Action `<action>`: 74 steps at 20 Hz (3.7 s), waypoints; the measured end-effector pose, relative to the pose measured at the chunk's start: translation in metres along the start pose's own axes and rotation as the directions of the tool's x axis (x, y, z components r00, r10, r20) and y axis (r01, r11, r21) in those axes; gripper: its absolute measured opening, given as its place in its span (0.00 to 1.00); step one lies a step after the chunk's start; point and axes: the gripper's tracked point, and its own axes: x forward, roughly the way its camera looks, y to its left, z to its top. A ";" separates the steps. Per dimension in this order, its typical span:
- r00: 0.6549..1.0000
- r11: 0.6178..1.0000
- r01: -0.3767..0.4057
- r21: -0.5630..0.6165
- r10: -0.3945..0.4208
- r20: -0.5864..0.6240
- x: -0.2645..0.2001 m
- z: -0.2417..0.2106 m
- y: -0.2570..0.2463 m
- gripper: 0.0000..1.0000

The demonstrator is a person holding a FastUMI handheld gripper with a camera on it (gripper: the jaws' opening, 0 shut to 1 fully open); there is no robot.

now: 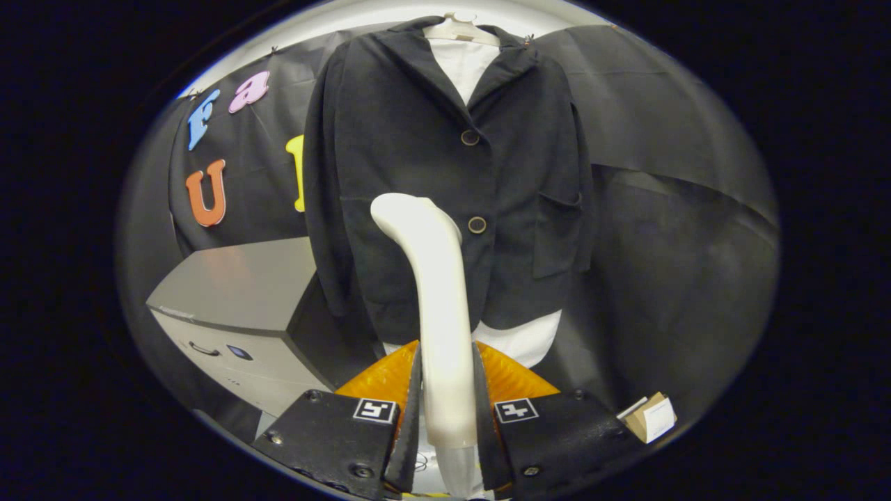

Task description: Iron the clothes twice with a garment steamer, once on the left side and once on the right side.

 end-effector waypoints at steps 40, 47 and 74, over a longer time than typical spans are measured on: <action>0.998 0.974 0.031 0.224 -0.041 0.040 -0.068 0.016 -0.148 0.38; 0.981 0.962 -0.035 0.269 -0.019 0.193 -0.077 0.112 -0.179 0.38; 0.930 0.973 -0.077 0.217 -0.008 0.367 -0.028 0.277 -0.158 0.38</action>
